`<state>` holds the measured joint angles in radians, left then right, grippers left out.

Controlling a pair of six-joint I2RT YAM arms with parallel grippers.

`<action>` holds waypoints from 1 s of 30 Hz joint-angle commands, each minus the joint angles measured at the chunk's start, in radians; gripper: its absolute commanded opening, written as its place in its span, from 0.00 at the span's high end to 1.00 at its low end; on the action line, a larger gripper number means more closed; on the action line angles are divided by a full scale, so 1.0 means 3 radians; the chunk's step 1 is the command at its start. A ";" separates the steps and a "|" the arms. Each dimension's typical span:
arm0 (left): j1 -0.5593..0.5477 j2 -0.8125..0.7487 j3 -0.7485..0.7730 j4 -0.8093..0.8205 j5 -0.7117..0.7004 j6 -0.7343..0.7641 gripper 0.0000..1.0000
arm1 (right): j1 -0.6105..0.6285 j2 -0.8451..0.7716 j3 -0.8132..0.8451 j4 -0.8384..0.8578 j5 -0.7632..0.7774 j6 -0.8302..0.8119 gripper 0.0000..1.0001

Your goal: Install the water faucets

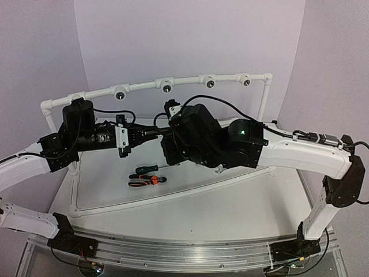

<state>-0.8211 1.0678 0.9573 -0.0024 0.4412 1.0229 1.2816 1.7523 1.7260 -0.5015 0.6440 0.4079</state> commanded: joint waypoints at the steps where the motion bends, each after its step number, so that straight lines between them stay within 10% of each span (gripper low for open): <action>1: -0.0013 -0.0141 -0.0105 0.0448 0.0111 0.0012 1.00 | 0.0018 -0.0108 0.0108 0.0168 -0.0259 -0.0337 0.24; 3: -0.0012 -0.0143 -0.0080 0.0586 0.0113 -0.0031 1.00 | 0.0018 -0.0251 0.0056 0.0168 -0.0342 -0.0484 0.02; 16: -0.0009 -0.0103 0.0523 0.0059 0.1194 -0.0232 1.00 | -0.0052 -0.1494 -0.0745 0.0480 -0.1582 -0.1189 0.02; 30: -0.0009 -0.0017 0.0579 0.0286 0.1793 0.0431 1.00 | -0.0284 -0.1248 -0.0599 0.0952 -0.2824 -0.0822 0.04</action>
<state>-0.8238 1.0713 1.1128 -0.0160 0.9221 1.0605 1.1955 1.3740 1.5372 -0.3546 -0.1023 0.1157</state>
